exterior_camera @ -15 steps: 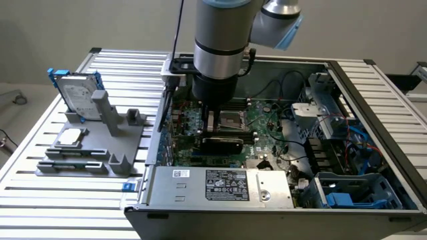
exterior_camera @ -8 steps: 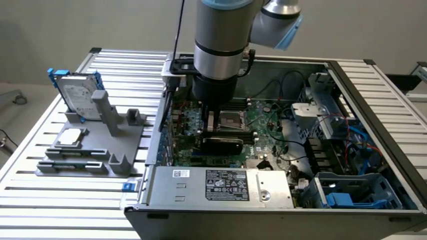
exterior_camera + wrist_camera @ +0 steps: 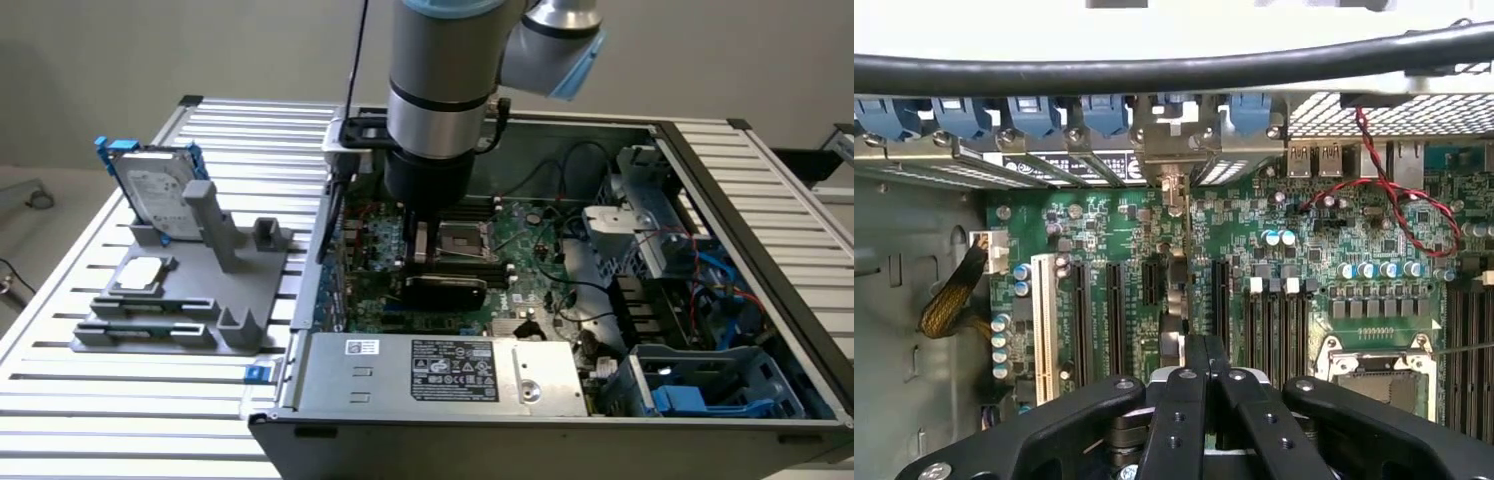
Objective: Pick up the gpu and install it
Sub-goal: 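Press down on the gpu until it lock into place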
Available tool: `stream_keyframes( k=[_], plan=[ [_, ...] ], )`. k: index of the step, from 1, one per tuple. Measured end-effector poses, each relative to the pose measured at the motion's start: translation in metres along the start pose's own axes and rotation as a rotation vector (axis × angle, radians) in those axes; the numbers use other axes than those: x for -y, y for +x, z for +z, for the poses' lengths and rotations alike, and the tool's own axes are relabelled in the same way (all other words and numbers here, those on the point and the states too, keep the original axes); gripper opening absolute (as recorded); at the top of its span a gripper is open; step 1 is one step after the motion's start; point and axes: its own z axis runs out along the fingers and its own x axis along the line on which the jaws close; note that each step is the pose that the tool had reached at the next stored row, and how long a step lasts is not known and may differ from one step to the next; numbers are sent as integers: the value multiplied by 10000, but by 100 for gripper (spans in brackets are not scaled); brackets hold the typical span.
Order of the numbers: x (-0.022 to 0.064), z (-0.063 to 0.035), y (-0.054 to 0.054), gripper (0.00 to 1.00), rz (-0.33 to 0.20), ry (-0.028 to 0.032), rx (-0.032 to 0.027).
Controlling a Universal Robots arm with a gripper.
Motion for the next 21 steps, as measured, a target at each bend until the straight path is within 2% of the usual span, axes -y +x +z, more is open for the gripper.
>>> stream_keyframes(
  k=[2, 4, 7, 11, 16, 21],
  plan=[
    [-8, -94, -2, 11, -1, -3, -9],
    [-29, -141, -3, 11, 0, -4, -11],
    [-97, -155, -1, 11, 0, -7, -12],
    [-250, -158, 3, 11, 0, -27, -13],
    [-410, -177, 6, 11, 2, -103, -14],
    [-539, -190, 10, 11, 3, -138, -14]
  ],
)
